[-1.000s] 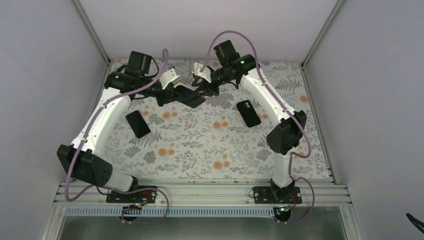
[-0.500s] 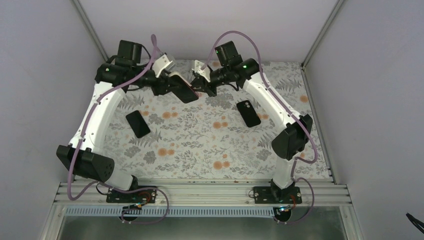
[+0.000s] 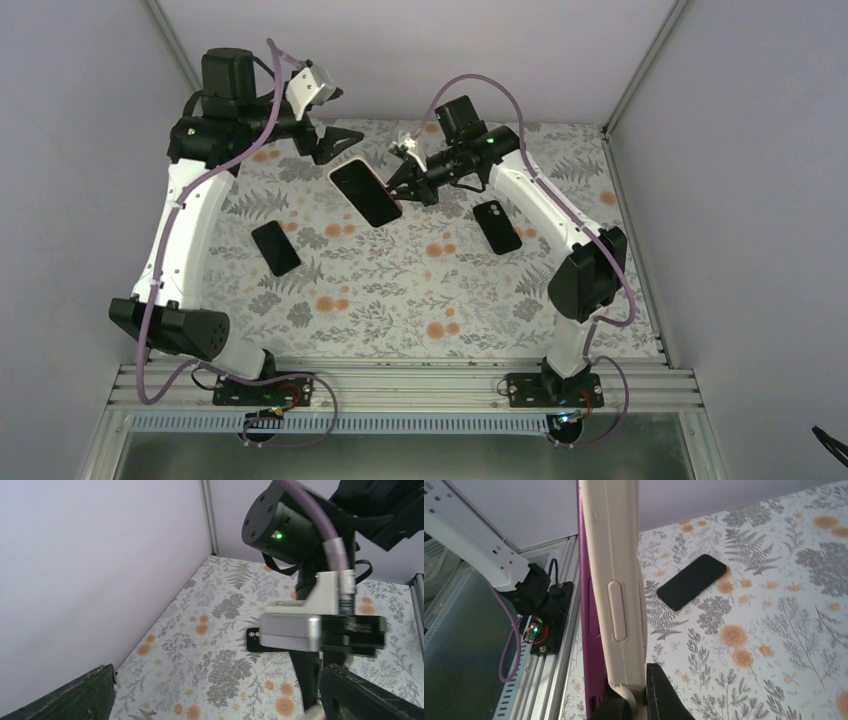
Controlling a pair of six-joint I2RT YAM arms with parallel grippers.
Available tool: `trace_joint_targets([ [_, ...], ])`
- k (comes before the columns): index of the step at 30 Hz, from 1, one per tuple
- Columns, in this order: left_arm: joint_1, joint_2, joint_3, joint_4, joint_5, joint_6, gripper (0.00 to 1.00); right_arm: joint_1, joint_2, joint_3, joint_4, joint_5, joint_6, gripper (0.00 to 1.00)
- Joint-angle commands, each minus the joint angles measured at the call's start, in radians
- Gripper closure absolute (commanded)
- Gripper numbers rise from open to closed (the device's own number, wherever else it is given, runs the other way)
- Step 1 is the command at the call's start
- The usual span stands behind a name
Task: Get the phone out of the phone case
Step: Remove the phone case from the phone.
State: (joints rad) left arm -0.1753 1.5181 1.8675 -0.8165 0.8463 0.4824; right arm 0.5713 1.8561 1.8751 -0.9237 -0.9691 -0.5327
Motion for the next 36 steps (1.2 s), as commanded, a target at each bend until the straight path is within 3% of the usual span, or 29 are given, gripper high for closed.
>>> trace_joint_targets([
  [1,0.005,-0.100,-0.024,0.020,-0.008,0.034,0.00,-0.067,-0.033,-0.010,0.177,0.007,0.180,0.97],
  [5,-0.025,-0.218,-0.195,0.211,-0.181,0.000,0.00,-0.119,0.000,0.046,0.275,0.034,0.339,0.97],
  [10,-0.240,-0.350,-0.503,0.562,-0.703,0.058,0.02,-0.130,0.008,0.112,0.370,0.166,0.502,0.97],
  [12,-0.308,-0.351,-0.589,0.673,-0.834,0.077,0.03,-0.124,0.006,0.131,0.392,0.228,0.528,0.97],
  [16,-0.407,-0.254,-0.621,0.791,-0.982,0.079,0.06,-0.110,0.019,0.194,0.378,0.343,0.531,0.97],
  [25,-0.440,-0.097,-0.540,0.879,-0.912,0.015,0.07,-0.102,-0.026,0.173,0.387,0.430,0.512,0.97],
  [36,-0.440,-0.036,-0.504,0.901,-0.949,-0.014,0.09,-0.103,-0.036,0.157,0.412,0.390,0.526,0.97],
])
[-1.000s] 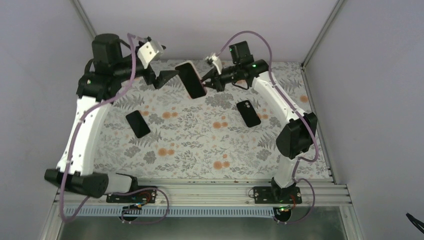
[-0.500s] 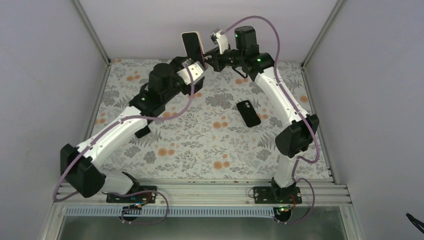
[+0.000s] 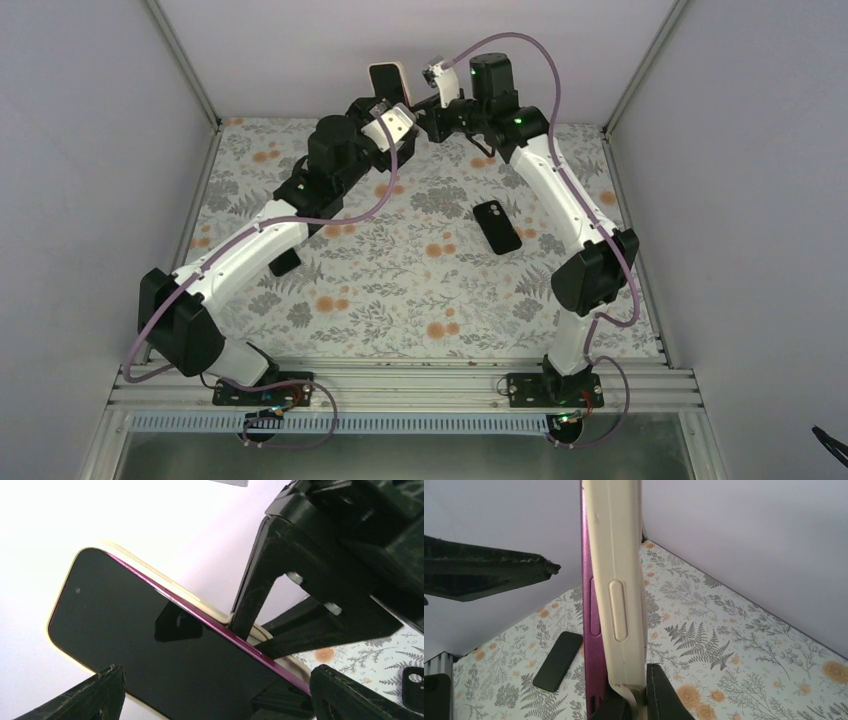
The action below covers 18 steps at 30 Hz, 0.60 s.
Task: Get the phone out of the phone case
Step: Remove the phone case from the phone.
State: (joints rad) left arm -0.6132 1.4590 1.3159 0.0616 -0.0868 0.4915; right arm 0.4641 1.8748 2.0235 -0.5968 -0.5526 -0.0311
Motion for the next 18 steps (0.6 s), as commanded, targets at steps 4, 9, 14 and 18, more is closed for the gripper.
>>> trace_joint_targets([
  [4,-0.002,0.024,0.055,-0.005,0.021,-0.032,0.09,0.005,-0.050,0.015,0.085,-0.023,0.025,0.97],
  [9,-0.002,0.026,0.042,-0.017,0.021,-0.038,0.09,0.004,-0.052,0.020,0.086,-0.015,0.019,0.97],
  [14,-0.002,0.038,0.039,-0.012,-0.007,-0.031,0.10,0.004,-0.052,0.023,0.086,-0.012,0.021,0.97],
  [18,-0.002,0.053,0.049,-0.009,-0.030,-0.026,0.09,0.005,-0.056,0.020,0.087,-0.015,0.024,0.97],
])
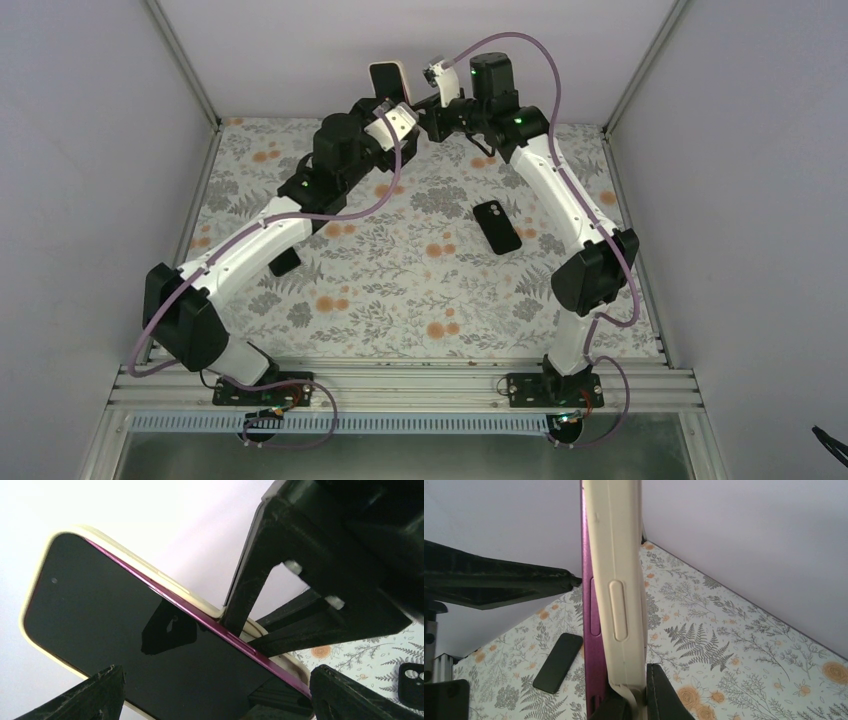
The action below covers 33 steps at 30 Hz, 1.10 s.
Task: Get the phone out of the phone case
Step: Remove the phone case from the phone.
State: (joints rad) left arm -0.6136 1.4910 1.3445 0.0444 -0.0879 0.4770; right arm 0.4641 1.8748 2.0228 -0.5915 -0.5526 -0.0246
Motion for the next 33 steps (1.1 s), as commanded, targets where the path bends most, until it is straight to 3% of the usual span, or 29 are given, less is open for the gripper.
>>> trace_joint_targets([
  [1,-0.003,0.024,0.024,0.004,-0.028,-0.011,0.09,0.005,-0.057,0.021,0.082,-0.014,0.018,0.97],
  [20,-0.010,-0.002,-0.024,0.146,-0.269,-0.024,0.12,0.005,-0.049,0.003,0.089,-0.019,0.017,0.97],
  [23,-0.029,-0.038,-0.096,0.294,-0.344,0.028,0.18,0.005,-0.042,-0.008,0.096,-0.041,0.023,0.97],
  [27,-0.082,-0.018,-0.170,0.551,-0.526,0.205,0.24,0.001,-0.017,-0.004,0.094,-0.079,0.028,0.97],
  [33,-0.109,0.016,-0.281,0.997,-0.592,0.448,0.31,-0.011,0.001,-0.018,0.095,-0.156,0.034,0.97],
])
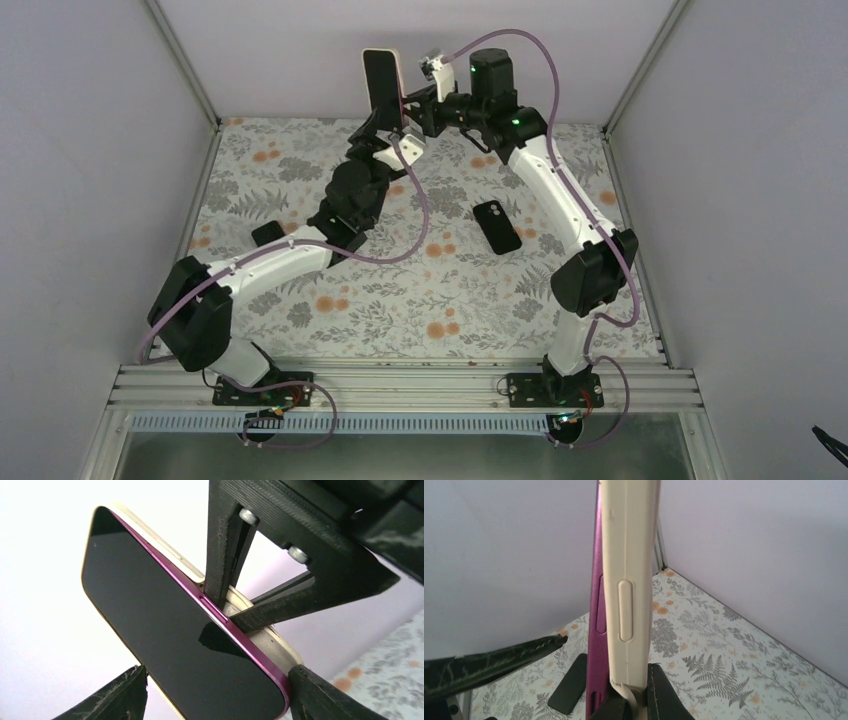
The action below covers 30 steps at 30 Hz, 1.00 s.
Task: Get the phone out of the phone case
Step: Remove the phone case from the phone.
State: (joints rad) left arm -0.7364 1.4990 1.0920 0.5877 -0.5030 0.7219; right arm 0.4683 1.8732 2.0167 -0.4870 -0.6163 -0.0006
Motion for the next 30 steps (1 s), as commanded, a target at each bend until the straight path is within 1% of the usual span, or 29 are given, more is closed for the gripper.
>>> trace_joint_targets([
  [1,0.014,0.022,-0.037,0.517,-0.182,0.241,0.34,-0.017,0.005,-0.016,-0.011,-0.108,0.007,0.97],
  [3,0.014,0.055,-0.051,0.653,-0.195,0.319,0.44,-0.019,0.011,-0.019,-0.018,-0.139,0.005,0.97],
  [4,0.013,0.066,-0.058,0.705,-0.194,0.349,0.52,-0.020,0.013,-0.019,-0.022,-0.160,0.000,0.97],
  [5,0.012,0.074,-0.058,0.744,-0.190,0.373,0.57,-0.021,0.019,-0.018,-0.028,-0.182,-0.006,0.97],
  [9,0.006,0.114,-0.032,0.830,-0.185,0.445,0.64,-0.027,0.049,-0.009,-0.042,-0.265,-0.013,0.97],
  [11,0.002,0.134,-0.022,0.893,-0.176,0.507,0.67,-0.028,0.067,0.000,-0.054,-0.293,-0.020,0.97],
  [14,0.000,0.152,-0.006,0.962,-0.183,0.554,0.79,-0.028,0.083,0.011,-0.073,-0.313,-0.027,0.97],
  [16,0.000,0.153,-0.007,0.970,-0.188,0.559,0.84,-0.029,0.085,0.010,-0.070,-0.316,-0.027,0.97],
  [18,0.000,0.157,-0.012,0.975,-0.184,0.562,0.87,-0.030,0.087,0.014,-0.069,-0.317,-0.023,0.97],
  [22,0.000,0.165,-0.006,0.966,-0.188,0.558,0.97,-0.034,0.098,0.025,-0.078,-0.311,-0.015,0.97],
  [26,-0.004,0.142,-0.015,0.888,-0.177,0.482,0.98,-0.036,0.106,0.026,-0.075,-0.253,-0.009,0.97],
  [30,-0.029,0.097,-0.027,0.767,-0.160,0.394,0.98,-0.036,0.117,0.029,-0.076,-0.070,0.000,0.97],
])
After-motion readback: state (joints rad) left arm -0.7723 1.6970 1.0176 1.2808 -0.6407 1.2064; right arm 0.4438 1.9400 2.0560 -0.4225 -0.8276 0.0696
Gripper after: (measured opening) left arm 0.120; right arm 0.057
